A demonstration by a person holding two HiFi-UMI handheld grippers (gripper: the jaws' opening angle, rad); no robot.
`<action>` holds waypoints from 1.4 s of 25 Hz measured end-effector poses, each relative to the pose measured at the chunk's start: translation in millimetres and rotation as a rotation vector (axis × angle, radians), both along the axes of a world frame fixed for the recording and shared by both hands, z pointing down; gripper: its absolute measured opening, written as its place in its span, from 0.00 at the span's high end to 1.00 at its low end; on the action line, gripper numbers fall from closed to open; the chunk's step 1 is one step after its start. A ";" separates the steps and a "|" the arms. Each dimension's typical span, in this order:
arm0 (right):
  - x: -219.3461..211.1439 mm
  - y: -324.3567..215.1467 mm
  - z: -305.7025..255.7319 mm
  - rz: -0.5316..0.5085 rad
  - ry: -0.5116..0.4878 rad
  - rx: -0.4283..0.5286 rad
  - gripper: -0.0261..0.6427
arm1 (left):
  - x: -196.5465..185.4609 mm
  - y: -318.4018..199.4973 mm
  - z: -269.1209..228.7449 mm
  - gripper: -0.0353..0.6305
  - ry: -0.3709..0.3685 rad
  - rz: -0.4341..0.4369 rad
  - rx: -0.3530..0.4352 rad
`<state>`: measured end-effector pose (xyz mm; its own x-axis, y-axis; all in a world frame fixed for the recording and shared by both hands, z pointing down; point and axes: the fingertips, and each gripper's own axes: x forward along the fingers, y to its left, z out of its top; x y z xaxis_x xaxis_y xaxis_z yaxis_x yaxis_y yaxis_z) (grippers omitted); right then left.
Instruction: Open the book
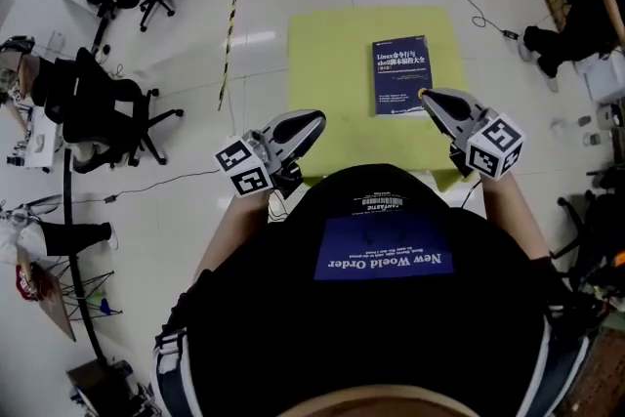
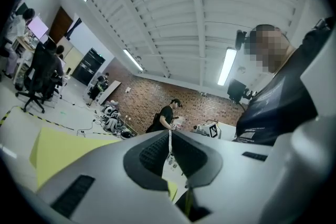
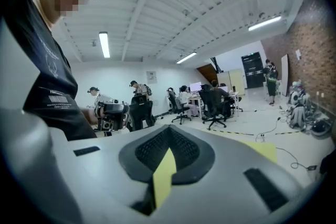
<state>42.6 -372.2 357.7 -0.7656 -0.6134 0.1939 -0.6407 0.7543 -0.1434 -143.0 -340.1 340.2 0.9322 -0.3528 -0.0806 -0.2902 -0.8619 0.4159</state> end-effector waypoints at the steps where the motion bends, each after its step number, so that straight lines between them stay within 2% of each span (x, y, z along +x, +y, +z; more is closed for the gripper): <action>1: -6.0 -3.5 -5.8 0.024 0.009 -0.001 0.98 | -9.4 -8.4 -2.5 0.94 0.000 0.019 0.005; 4: -16.2 -18.1 -20.9 0.093 -0.013 -0.008 0.98 | -24.3 -35.0 -2.2 0.94 -0.006 0.066 0.005; 9: -14.1 -33.8 -11.8 0.091 0.017 -0.026 0.98 | -17.7 -61.8 8.4 0.94 -0.007 0.090 -0.002; 12: 5.8 -52.3 -14.3 0.067 0.022 -0.026 0.98 | -7.3 -68.4 11.0 0.94 -0.032 0.061 0.011; 17: 34.4 -76.7 -24.3 0.011 -0.033 -0.022 0.98 | 14.1 -71.9 21.3 0.94 -0.051 -0.028 -0.055; 22: 55.3 -89.8 -16.6 -0.043 -0.038 -0.035 0.98 | 55.5 -94.0 32.4 0.94 -0.159 -0.064 -0.030; 26: 69.3 -87.7 -24.1 -0.034 -0.063 -0.010 0.98 | 93.7 -96.4 41.3 0.93 -0.341 0.031 0.054; 29: 78.0 -85.4 -41.3 -0.019 -0.070 0.032 0.98 | 114.2 -97.2 48.3 0.83 -0.452 0.098 0.102; 33: 93.8 -80.7 -51.7 0.025 -0.083 0.057 0.98 | 137.4 -98.9 66.0 0.71 -0.558 0.176 0.104; 35: 102.9 -77.3 -51.6 0.053 -0.090 0.053 0.98 | 151.8 -94.7 81.2 0.65 -0.640 0.229 0.110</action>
<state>145.5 -449.5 306.1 -0.7447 -0.6610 0.0924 -0.6662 0.7277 -0.1629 8.8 -434.8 421.4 0.8585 -0.1621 0.4864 -0.2549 -0.9581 0.1305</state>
